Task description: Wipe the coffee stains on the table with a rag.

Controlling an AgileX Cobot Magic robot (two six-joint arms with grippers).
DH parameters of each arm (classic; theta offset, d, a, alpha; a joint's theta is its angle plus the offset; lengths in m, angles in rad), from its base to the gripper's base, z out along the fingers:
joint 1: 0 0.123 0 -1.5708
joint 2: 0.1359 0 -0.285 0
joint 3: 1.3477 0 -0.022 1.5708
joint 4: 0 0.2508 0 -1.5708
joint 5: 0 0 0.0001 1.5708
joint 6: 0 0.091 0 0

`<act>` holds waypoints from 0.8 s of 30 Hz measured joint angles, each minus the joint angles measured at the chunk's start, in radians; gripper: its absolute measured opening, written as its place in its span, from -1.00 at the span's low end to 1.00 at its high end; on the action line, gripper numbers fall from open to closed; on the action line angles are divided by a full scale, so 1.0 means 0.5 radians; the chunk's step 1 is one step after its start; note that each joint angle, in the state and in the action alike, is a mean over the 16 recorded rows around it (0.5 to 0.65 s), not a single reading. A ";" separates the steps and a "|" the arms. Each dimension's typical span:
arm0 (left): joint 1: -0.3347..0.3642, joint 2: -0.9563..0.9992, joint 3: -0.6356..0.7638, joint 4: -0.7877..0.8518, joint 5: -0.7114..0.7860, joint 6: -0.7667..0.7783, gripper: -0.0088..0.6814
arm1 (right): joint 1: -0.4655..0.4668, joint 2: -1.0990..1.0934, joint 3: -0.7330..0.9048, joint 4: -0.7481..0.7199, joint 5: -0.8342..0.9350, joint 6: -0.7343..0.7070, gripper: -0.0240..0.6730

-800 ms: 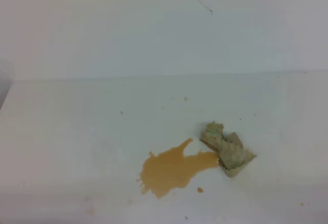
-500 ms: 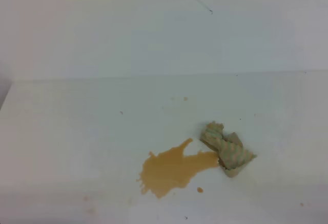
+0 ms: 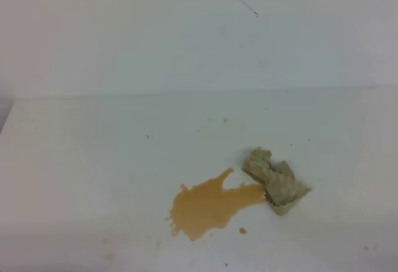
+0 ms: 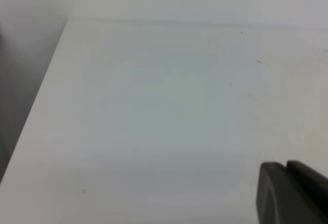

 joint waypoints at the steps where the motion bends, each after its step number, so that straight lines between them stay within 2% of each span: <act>1: 0.000 0.000 0.000 0.000 0.000 0.000 -0.97 | 0.000 0.000 0.000 0.000 0.000 0.000 -0.94; 13: 0.000 0.000 0.000 0.000 0.000 0.000 -0.97 | 0.000 0.000 0.000 0.002 -0.099 0.009 -0.94; 24: 0.000 0.000 0.000 0.000 0.000 0.000 -0.97 | 0.000 0.000 0.000 -0.020 -0.720 0.059 -0.94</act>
